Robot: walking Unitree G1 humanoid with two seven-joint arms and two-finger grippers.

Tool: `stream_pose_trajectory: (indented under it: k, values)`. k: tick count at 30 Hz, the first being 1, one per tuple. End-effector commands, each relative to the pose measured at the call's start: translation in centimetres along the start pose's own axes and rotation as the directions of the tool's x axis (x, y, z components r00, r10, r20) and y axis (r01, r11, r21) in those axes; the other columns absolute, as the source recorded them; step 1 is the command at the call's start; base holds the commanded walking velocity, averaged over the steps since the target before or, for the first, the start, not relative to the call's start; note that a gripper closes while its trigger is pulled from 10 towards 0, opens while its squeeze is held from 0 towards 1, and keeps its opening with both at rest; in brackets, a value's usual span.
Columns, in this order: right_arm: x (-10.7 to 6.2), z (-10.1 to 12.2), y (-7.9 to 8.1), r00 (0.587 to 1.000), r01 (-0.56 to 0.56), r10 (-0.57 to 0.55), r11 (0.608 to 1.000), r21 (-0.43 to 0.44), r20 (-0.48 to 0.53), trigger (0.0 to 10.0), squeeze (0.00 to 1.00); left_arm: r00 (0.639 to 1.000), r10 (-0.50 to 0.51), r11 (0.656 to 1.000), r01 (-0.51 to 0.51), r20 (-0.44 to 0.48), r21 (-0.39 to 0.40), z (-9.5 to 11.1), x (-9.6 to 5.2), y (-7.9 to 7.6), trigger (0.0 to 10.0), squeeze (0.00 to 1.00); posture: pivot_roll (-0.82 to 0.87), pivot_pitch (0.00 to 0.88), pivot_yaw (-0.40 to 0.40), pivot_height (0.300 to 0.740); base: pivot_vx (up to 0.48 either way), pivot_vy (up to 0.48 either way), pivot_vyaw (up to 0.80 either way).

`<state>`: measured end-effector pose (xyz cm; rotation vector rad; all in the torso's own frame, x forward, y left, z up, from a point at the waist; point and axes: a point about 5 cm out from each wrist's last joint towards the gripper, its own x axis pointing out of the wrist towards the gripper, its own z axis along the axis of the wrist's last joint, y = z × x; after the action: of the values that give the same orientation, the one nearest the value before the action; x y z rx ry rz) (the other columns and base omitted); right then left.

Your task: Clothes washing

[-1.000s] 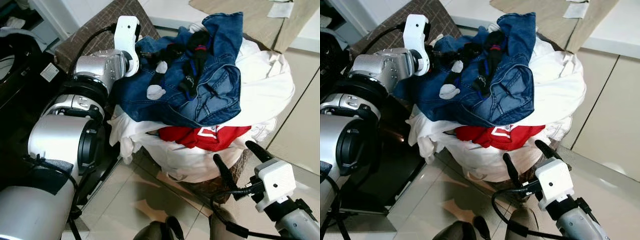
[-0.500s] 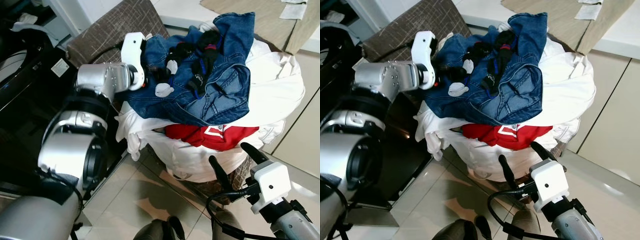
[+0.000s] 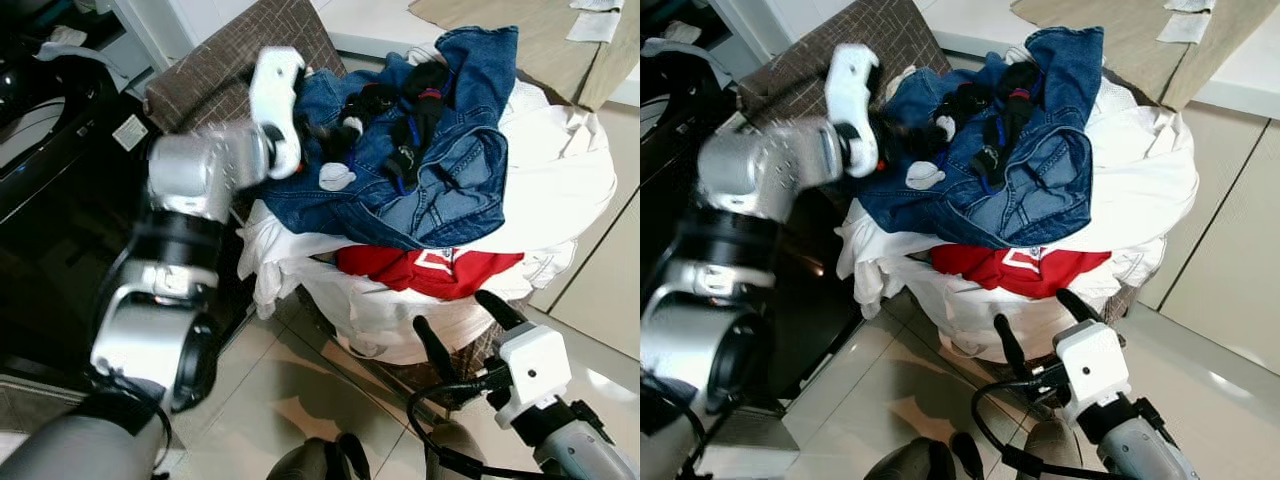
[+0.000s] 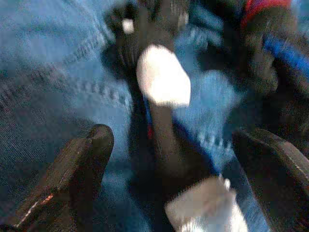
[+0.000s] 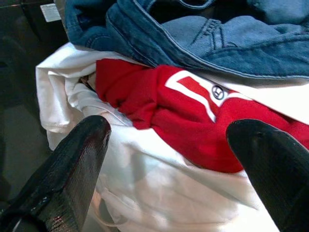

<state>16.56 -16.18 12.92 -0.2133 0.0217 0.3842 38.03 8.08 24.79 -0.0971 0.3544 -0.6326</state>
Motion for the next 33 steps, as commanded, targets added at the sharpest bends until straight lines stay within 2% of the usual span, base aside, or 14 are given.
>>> stream_pose_trajectory:
  k: [1,5,7,8,11,12,13,14,15,19,21,22,28,33]
  values:
    - [0.1,-0.3,0.5,1.0,-0.012,0.012,1.0,0.019,-0.009,10.0,0.0,0.999,0.038,0.999,-0.038,-0.008,0.009,-0.3,-0.3,0.8,10.0,0.0,-0.4,0.118,0.291,0.723,0.0,0.0,0.0]
    - [0.3,-0.3,0.5,1.0,-0.005,0.005,1.0,0.02,-0.005,10.0,0.0,0.996,0.053,0.998,-0.05,-0.067,0.044,-2.9,1.2,0.9,10.0,0.0,-0.4,0.122,0.292,0.723,0.0,0.0,0.0]
    - [0.4,-0.3,0.5,1.0,-0.005,0.006,1.0,0.019,-0.004,10.0,0.0,0.995,0.057,0.997,-0.054,-0.079,0.048,-3.3,1.4,1.0,10.0,0.0,-0.4,0.124,0.293,0.723,0.0,0.0,0.0]
    - [0.5,-0.3,0.6,1.0,-0.005,0.005,1.0,0.02,-0.002,10.0,0.0,0.988,0.117,0.986,-0.104,-0.097,0.128,-4.5,1.8,1.5,10.0,0.0,-0.4,0.126,0.295,0.723,0.0,0.0,0.0]
    - [0.6,-0.3,0.7,1.0,-0.001,0.001,1.0,0.019,0.0,10.0,0.0,0.981,0.162,0.976,-0.143,-0.109,0.162,-5.3,2.0,2.1,10.0,0.0,-0.41,0.129,0.295,0.723,0.0,0.0,0.0]
    - [0.6,-0.3,0.6,1.0,0.003,-0.003,1.0,0.019,-0.002,10.0,0.0,0.982,0.161,0.975,-0.143,-0.1,0.172,-5.4,2.2,2.2,4.9,0.0,-0.41,0.129,0.295,0.723,0.0,0.0,0.0]
    - [0.5,-0.3,0.6,1.0,0.006,-0.006,1.0,0.019,-0.003,10.0,0.0,0.983,0.16,0.974,-0.141,-0.093,0.18,-5.4,2.3,2.1,4.9,0.0,-0.41,0.129,0.295,0.723,0.0,0.0,0.0]
    - [0.5,-0.4,0.6,1.0,0.008,-0.008,1.0,0.019,-0.004,10.0,0.0,0.983,0.168,0.963,-0.148,-0.07,0.227,-5.2,2.4,2.2,0.0,0.42,-0.41,0.13,0.295,0.723,0.0,0.0,0.0]
    - [0.6,-0.4,0.6,1.0,0.01,-0.009,1.0,0.018,-0.005,10.0,0.0,0.984,0.167,0.959,-0.148,-0.06,0.24,-5.2,2.5,2.2,0.0,0.45,-0.41,0.13,0.295,0.723,0.0,0.0,0.0]
    - [0.7,-0.4,0.6,1.0,0.012,-0.012,1.0,0.017,-0.004,10.0,0.0,0.978,0.21,0.934,-0.199,-0.006,0.297,-4.8,2.5,2.7,0.0,0.43,-0.41,0.131,0.293,0.723,0.0,0.0,0.0]
    - [0.7,-0.4,0.5,1.0,0.015,-0.015,1.0,0.017,-0.004,10.0,0.0,0.979,0.201,0.945,-0.197,0.011,0.262,-4.6,2.5,2.8,0.0,0.41,-0.41,0.13,0.293,0.723,0.0,0.0,0.0]
    - [0.8,-0.5,0.4,1.0,0.021,-0.021,1.0,0.017,-0.006,10.0,0.0,0.98,0.187,0.962,-0.195,0.062,0.188,-3.9,2.5,2.9,0.0,0.0,-0.41,0.127,0.292,0.723,0.0,0.0,0.0]
    - [1.1,-0.7,0.3,1.0,0.028,-0.028,0.999,0.021,-0.009,10.0,0.0,0.974,0.165,0.972,-0.187,0.154,0.139,-3.2,2.4,3.0,0.0,0.0,-0.4,0.125,0.285,0.723,0.0,0.0,0.0]
    - [1.3,-1.0,0.2,0.999,0.029,-0.028,0.999,0.03,-0.017,10.0,0.0,0.972,0.177,0.972,-0.198,0.157,0.129,-3.9,2.2,3.4,0.0,0.0,-0.4,0.123,0.277,0.723,0.0,0.0,0.0]
